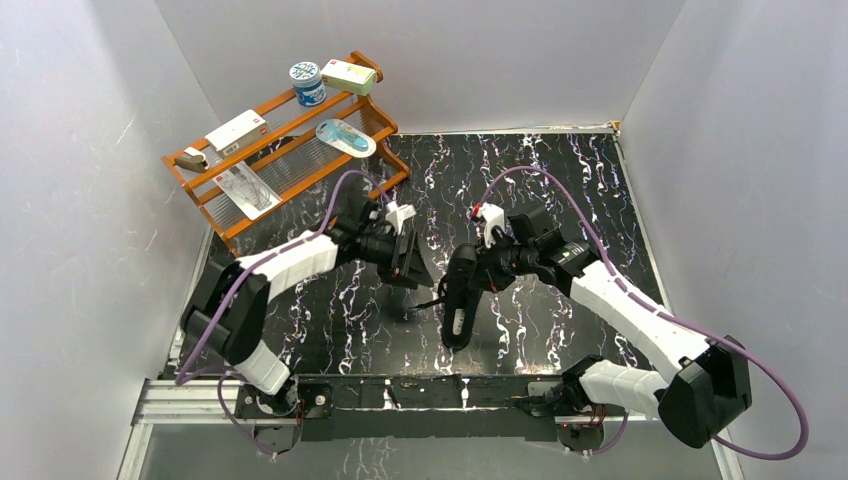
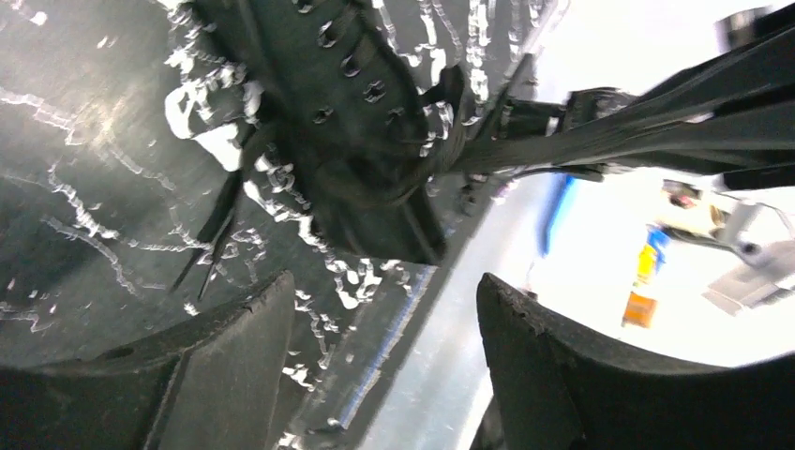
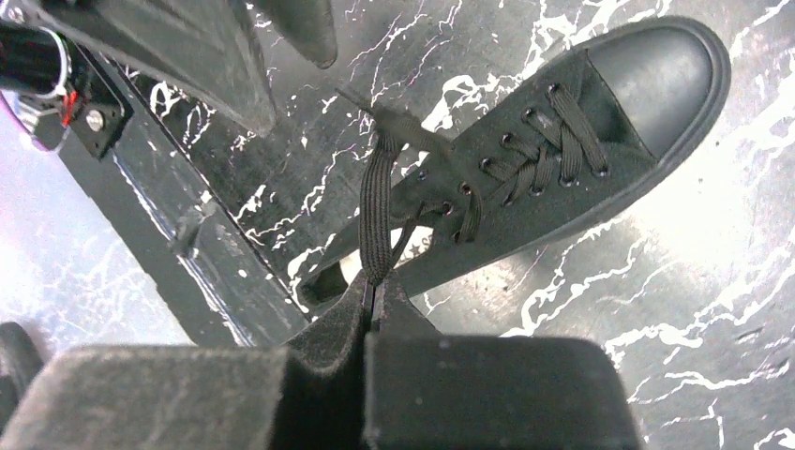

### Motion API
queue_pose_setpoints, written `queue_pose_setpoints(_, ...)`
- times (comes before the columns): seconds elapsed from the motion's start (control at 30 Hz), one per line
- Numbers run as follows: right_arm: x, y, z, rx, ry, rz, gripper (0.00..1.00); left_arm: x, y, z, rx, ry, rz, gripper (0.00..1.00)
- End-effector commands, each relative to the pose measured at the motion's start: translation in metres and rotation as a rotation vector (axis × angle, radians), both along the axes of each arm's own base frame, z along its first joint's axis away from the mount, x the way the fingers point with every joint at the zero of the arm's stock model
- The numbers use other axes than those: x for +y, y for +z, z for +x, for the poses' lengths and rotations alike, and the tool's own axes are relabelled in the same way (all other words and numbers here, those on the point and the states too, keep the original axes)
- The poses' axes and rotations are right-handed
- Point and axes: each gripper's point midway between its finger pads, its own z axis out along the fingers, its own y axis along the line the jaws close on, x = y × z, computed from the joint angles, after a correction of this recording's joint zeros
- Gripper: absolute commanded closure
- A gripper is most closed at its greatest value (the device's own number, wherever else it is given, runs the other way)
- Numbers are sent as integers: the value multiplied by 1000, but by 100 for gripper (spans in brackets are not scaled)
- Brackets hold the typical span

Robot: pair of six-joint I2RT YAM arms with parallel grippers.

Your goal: Tie the shoes

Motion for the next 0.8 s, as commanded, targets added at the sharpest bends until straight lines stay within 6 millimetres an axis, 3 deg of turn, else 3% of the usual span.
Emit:
queue_pose_setpoints(0.0, -4, 15, -1, 51, -147, 43, 100, 9, -11, -1, -212, 107, 13, 35)
queue_pose_setpoints(0.07, -7, 13, 0, 63, -191, 35, 100, 5, -6, -2, -388, 116, -33, 41)
queue_pose_setpoints(0.17, -6, 18, 1, 64, -211, 57, 100, 5, -14, -4, -606, 109, -27, 58)
queue_pose_setpoints(0.2, -5, 21, 1, 67, -213, 64, 100, 5, -19, -2, -663, 100, -5, 59)
queue_pose_setpoints(0.3, -1, 24, 2, 81, -211, 74, 100, 12, -31, 14, -761, 106, 114, 45)
queue_pose_setpoints(0.4, -1, 25, 3, 86, -211, 71, 100, 14, -41, 24, -803, 57, 191, 39)
queue_pose_setpoints(0.6, 1, 27, 4, 87, -213, 79, 100, 11, -71, 16, -846, -144, 260, 33)
queue_pose_setpoints(0.77, 4, 23, 2, 112, -219, 93, 100, 1, -84, 4, -872, -210, 295, 31)
